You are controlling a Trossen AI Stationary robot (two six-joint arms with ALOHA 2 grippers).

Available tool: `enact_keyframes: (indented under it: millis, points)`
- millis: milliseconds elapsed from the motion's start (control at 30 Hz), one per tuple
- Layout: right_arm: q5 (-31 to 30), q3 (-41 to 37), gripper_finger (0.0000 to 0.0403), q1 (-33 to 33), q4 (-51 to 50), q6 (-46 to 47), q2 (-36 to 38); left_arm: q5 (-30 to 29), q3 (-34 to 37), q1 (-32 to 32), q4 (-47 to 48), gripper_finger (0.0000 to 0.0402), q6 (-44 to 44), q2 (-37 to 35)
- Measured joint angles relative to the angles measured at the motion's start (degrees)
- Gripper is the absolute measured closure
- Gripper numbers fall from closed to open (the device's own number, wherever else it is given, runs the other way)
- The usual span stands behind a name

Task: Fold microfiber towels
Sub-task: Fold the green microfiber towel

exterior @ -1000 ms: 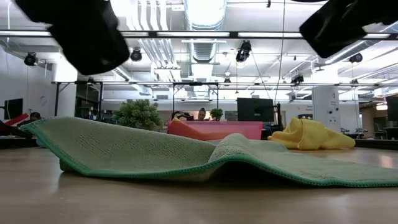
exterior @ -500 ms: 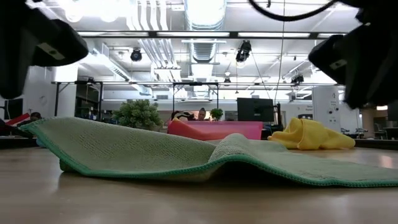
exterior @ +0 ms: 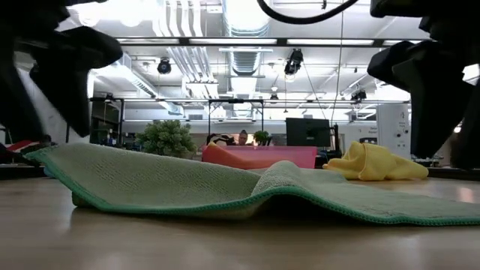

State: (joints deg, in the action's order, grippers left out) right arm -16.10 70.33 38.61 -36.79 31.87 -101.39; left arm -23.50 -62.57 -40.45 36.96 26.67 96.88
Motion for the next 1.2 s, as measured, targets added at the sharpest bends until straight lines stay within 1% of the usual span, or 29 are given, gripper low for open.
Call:
enact_keyframes:
  millis: [133,267,400,533,667,767,933,1000,1067,1200]
  points:
    - [-0.06,0.07,0.0209,0.02,-0.2,1.48,-0.84,-0.86,0.91,0.04,0.04,0.0218,-2.39,0.02]
    - [0.01,-0.14,0.0179,0.46,1.41,2.17,-1.64,-0.88,1.86,0.0,-0.75,0.0217,-3.05,0.02]
    - [0.24,-0.3,0.0167,0.74,3.2,1.96,-2.8,-1.44,4.18,0.02,-3.7,0.0217,-1.7,0.04]
    - [0.21,-0.63,0.0172,0.61,3.97,1.55,-3.88,-2.55,6.52,0.02,-7.62,0.0217,-0.1,0.07]
    - [0.16,-1.31,0.0188,0.52,5.16,1.54,-4.12,-2.57,8.74,0.02,-12.41,0.0217,-0.06,0.07]
    - [1.36,-2.64,0.0204,0.13,7.45,1.5,-4.03,-2.51,9.62,0.02,-15.0,0.0217,-0.01,0.07]
    - [4.03,-5.99,0.0249,-0.55,13.53,1.45,-3.68,-2.5,9.66,0.04,-15.72,0.0224,0.03,0.09]
    - [4.51,-7.32,0.0277,-0.69,16.21,1.43,-3.39,-2.47,9.66,0.04,-15.66,0.024,0.06,0.09]
    - [4.75,-8.43,0.031,-0.7,18.2,1.5,-2.94,-2.46,9.66,0.07,-15.75,0.0263,0.1,0.09]
    - [5.26,-8.76,0.0379,-0.67,18.75,0.98,-2.68,-1.79,9.66,0.09,-15.76,0.0333,1.57,0.09]
